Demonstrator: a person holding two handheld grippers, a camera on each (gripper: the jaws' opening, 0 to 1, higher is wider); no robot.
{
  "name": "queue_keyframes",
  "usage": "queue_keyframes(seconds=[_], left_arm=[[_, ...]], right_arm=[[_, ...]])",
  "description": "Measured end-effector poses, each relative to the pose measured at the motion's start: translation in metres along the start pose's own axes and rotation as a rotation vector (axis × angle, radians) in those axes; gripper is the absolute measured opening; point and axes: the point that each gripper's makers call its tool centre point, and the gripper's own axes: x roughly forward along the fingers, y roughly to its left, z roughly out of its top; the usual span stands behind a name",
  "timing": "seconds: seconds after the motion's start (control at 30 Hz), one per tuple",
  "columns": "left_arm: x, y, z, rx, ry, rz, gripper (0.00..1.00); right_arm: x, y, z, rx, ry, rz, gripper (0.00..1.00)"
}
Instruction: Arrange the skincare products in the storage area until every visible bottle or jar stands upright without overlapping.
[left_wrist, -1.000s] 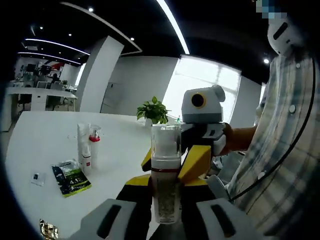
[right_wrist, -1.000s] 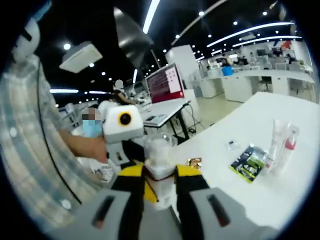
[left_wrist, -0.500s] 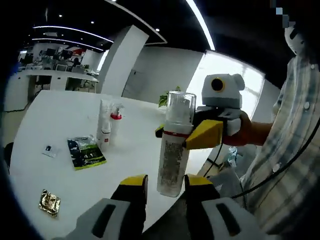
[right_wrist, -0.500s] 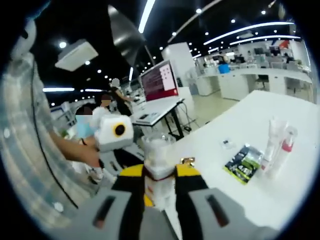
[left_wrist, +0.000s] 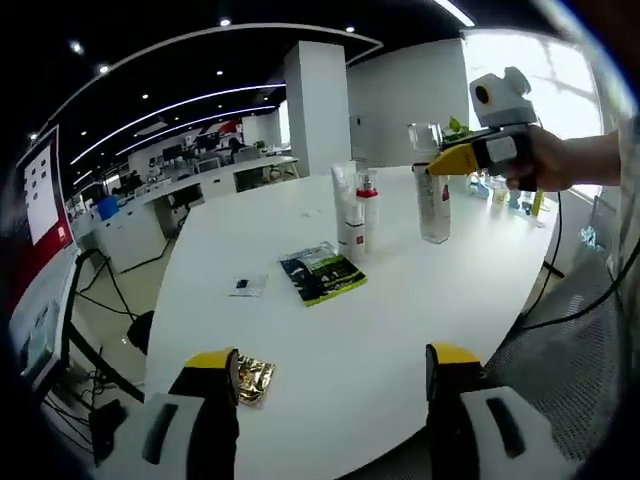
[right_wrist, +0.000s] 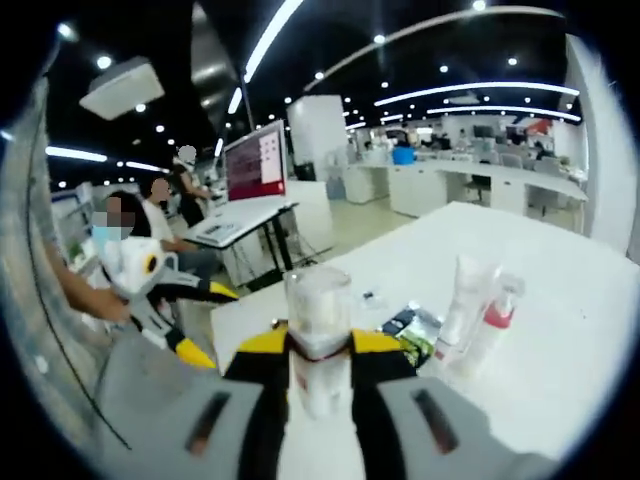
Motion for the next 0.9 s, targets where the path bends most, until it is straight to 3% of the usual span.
queue_keyframes(seconds=[0.27,0.53,0.9], left_arm=[[0.009,0.009,-0.007,0.008,0.007,0.042,0.71],[0.012,0.007,-0.019,0.012,0.062,0.026,0.63],[0.013,0.01,-0.027,-0.006,0.098,0.032,0.6]], right_arm=[[0.01,-0.048,-0.023,0.047,0.012,-0.084,0.2],[0.015,-0.094,-0.039,0.065,-0.047,-0.159,0.2],[0.034,-0.121,-0.064,0.017,-0.021,-0.182,0.2]])
